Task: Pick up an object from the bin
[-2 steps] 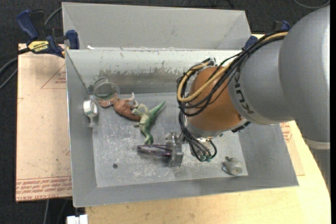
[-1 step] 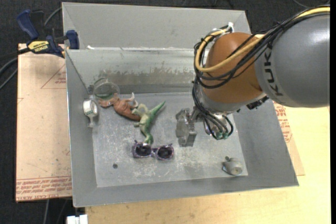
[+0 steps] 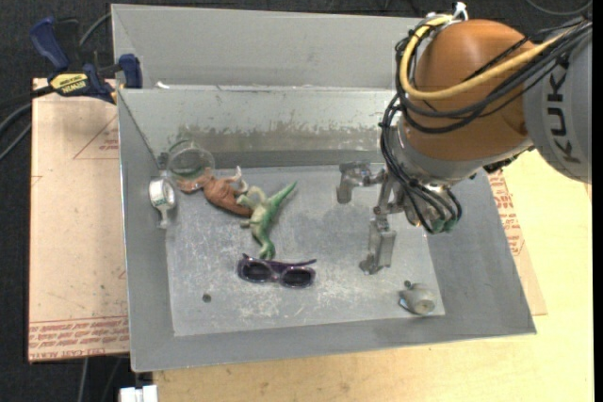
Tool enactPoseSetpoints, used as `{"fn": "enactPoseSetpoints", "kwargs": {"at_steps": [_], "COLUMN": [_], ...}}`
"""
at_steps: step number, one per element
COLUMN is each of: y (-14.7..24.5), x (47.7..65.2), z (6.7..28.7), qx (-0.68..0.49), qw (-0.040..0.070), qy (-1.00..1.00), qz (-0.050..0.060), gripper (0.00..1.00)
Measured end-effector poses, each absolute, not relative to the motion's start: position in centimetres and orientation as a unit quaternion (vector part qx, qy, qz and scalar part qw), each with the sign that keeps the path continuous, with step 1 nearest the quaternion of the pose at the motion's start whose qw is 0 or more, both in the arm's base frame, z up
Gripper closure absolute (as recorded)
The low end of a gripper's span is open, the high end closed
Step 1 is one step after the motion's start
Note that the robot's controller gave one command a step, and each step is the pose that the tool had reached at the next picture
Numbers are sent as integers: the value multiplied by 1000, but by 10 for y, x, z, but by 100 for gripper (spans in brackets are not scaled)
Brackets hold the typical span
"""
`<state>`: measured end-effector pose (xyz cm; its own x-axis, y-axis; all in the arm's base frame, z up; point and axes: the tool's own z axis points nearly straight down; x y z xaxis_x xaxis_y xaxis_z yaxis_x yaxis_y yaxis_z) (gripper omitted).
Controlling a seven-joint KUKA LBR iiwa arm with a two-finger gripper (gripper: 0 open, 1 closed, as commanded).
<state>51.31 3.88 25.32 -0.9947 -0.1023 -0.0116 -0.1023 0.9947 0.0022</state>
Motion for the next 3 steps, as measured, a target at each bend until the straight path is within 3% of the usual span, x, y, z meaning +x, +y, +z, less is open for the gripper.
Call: {"fn": "enactPoseSetpoints", "kwargs": {"at_steps": [1, 2, 3], "y": [39, 109, 99], "x": [513, 476, 527], "z": [253, 172, 149], "qx": [-52, -88, -89], "qw": [6, 2, 7], "qy": [999, 996, 996], "qz": [1, 3, 1], "gripper": [0, 0, 0]}}
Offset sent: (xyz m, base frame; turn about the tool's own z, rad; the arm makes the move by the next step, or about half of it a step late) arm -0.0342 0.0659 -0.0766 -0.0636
